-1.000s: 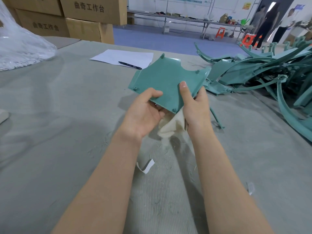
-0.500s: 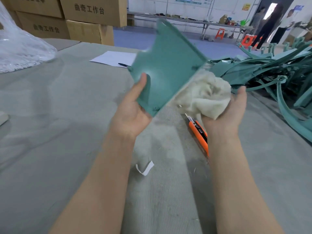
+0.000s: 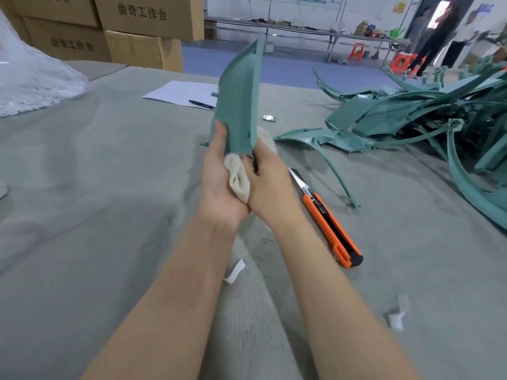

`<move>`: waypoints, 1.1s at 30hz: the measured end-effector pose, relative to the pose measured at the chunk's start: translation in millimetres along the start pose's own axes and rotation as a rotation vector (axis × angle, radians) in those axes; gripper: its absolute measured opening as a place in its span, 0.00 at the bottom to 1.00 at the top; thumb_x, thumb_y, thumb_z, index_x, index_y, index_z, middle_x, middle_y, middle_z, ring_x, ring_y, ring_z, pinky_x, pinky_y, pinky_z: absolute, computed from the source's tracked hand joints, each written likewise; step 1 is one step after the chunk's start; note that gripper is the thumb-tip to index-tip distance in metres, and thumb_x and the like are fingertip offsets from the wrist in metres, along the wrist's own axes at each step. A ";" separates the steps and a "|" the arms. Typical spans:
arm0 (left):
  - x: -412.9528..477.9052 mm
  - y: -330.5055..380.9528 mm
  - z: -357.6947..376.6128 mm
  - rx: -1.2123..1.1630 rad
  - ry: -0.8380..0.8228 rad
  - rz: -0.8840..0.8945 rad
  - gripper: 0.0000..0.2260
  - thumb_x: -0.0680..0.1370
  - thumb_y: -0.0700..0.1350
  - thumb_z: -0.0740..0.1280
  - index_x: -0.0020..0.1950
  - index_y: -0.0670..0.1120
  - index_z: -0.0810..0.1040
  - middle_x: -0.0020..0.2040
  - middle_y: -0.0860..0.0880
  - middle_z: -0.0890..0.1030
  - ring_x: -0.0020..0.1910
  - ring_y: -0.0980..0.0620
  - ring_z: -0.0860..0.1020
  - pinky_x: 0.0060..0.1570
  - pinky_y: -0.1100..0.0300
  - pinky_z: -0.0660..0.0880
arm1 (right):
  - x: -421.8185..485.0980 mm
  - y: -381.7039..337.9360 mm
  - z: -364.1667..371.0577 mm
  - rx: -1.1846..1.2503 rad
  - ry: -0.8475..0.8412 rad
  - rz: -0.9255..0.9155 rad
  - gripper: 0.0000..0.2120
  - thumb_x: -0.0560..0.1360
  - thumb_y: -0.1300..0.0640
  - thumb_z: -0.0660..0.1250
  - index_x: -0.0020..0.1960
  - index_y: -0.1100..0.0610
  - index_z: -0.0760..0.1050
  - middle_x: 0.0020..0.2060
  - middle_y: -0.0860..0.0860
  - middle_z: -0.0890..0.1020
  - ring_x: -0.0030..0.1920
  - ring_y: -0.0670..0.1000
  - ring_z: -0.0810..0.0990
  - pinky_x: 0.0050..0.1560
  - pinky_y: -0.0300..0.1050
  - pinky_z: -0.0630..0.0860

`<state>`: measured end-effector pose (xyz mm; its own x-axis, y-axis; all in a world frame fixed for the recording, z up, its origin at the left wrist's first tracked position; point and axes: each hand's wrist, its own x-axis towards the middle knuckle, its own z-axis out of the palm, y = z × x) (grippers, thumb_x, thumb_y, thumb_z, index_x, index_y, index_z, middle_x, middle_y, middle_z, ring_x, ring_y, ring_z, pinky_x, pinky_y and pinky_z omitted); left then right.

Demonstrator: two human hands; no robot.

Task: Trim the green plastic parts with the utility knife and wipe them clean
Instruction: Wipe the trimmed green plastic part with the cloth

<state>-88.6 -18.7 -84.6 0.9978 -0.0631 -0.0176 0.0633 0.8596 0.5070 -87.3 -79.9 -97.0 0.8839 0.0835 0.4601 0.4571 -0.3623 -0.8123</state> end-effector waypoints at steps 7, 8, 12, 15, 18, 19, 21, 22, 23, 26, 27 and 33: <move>4.3 13.2 -9.4 0.002 0.032 0.083 0.21 0.82 0.58 0.51 0.37 0.46 0.69 0.32 0.50 0.69 0.33 0.55 0.71 0.33 0.66 0.72 | -6.4 -11.9 7.6 -0.085 -0.098 0.007 0.09 0.79 0.56 0.64 0.41 0.53 0.68 0.32 0.49 0.72 0.33 0.50 0.69 0.34 0.43 0.65; 6.1 15.7 -11.3 -0.023 0.016 0.097 0.23 0.82 0.57 0.50 0.36 0.46 0.71 0.30 0.50 0.71 0.31 0.55 0.73 0.32 0.66 0.72 | -7.6 -11.4 7.1 -0.104 -0.097 -0.007 0.11 0.78 0.55 0.64 0.39 0.52 0.66 0.30 0.47 0.71 0.32 0.49 0.68 0.33 0.42 0.63; 14.2 29.3 -18.5 0.047 -0.001 0.035 0.31 0.81 0.62 0.48 0.48 0.40 0.81 0.45 0.43 0.82 0.45 0.48 0.81 0.42 0.62 0.78 | -5.5 -15.9 -4.8 -0.033 0.049 0.038 0.17 0.77 0.56 0.64 0.33 0.50 0.62 0.27 0.44 0.67 0.29 0.43 0.66 0.30 0.35 0.62; 18.3 20.6 -19.6 0.075 0.080 0.248 0.18 0.83 0.50 0.55 0.69 0.42 0.69 0.65 0.44 0.76 0.59 0.48 0.78 0.58 0.54 0.76 | 8.3 -12.7 -30.5 0.492 0.427 0.251 0.13 0.78 0.55 0.64 0.36 0.53 0.66 0.34 0.49 0.72 0.37 0.46 0.70 0.43 0.40 0.68; 16.4 3.5 -10.4 0.206 0.030 0.354 0.11 0.83 0.39 0.58 0.64 0.44 0.71 0.55 0.46 0.80 0.48 0.52 0.81 0.49 0.57 0.80 | 6.5 -4.7 -38.3 0.613 0.340 0.202 0.09 0.73 0.56 0.66 0.53 0.49 0.73 0.46 0.48 0.77 0.48 0.50 0.74 0.50 0.45 0.72; 15.5 -1.7 -8.8 0.259 -0.006 0.324 0.10 0.82 0.38 0.57 0.61 0.44 0.72 0.52 0.46 0.80 0.46 0.53 0.81 0.47 0.59 0.79 | 3.9 -2.3 -32.7 0.461 0.257 0.142 0.15 0.76 0.59 0.65 0.62 0.49 0.69 0.52 0.46 0.76 0.53 0.48 0.74 0.55 0.41 0.72; 13.8 -7.2 -9.1 0.329 -0.049 0.242 0.09 0.81 0.36 0.57 0.54 0.44 0.76 0.45 0.48 0.82 0.42 0.55 0.80 0.45 0.61 0.78 | 4.1 5.2 -19.1 0.213 0.222 0.079 0.20 0.79 0.62 0.63 0.67 0.49 0.61 0.58 0.46 0.72 0.57 0.44 0.72 0.59 0.32 0.69; 12.7 -8.9 -9.3 0.372 -0.062 0.213 0.10 0.81 0.36 0.58 0.51 0.44 0.77 0.42 0.49 0.83 0.41 0.55 0.81 0.44 0.61 0.79 | 5.7 5.5 -16.1 0.171 0.264 0.089 0.18 0.79 0.63 0.63 0.66 0.53 0.63 0.56 0.47 0.72 0.55 0.45 0.72 0.58 0.33 0.70; 12.3 -11.2 -9.5 0.435 -0.090 0.203 0.10 0.81 0.35 0.58 0.51 0.44 0.78 0.41 0.51 0.84 0.41 0.56 0.82 0.42 0.61 0.79 | 8.1 8.4 -17.4 0.137 0.342 0.105 0.17 0.78 0.64 0.65 0.65 0.58 0.66 0.54 0.48 0.73 0.53 0.47 0.74 0.58 0.40 0.72; 9.3 -19.4 -7.3 0.618 -0.228 0.155 0.09 0.82 0.38 0.58 0.58 0.46 0.76 0.47 0.51 0.84 0.45 0.54 0.82 0.43 0.58 0.80 | 7.6 10.3 -34.1 0.134 0.507 0.127 0.21 0.68 0.57 0.70 0.58 0.64 0.72 0.50 0.54 0.80 0.50 0.51 0.77 0.52 0.47 0.75; 7.7 -20.5 -7.7 0.670 -0.254 0.129 0.09 0.82 0.39 0.59 0.59 0.46 0.76 0.49 0.50 0.84 0.46 0.54 0.82 0.45 0.57 0.80 | 7.4 12.4 -39.9 0.136 0.525 0.151 0.22 0.66 0.55 0.68 0.58 0.63 0.73 0.51 0.56 0.81 0.50 0.51 0.78 0.53 0.48 0.77; 0.5 -18.0 -9.6 0.948 -0.378 0.050 0.09 0.82 0.41 0.61 0.49 0.53 0.78 0.43 0.56 0.85 0.44 0.57 0.83 0.45 0.59 0.81 | 14.3 24.1 -60.7 0.373 0.560 0.382 0.23 0.64 0.51 0.65 0.55 0.62 0.77 0.45 0.58 0.82 0.44 0.54 0.80 0.50 0.55 0.79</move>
<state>-89.1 -29.3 -102.0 0.9178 -0.3355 0.2123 -0.1815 0.1209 0.9759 -69.6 -143.8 -88.2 0.8505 -0.5024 0.1555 0.2210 0.0732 -0.9725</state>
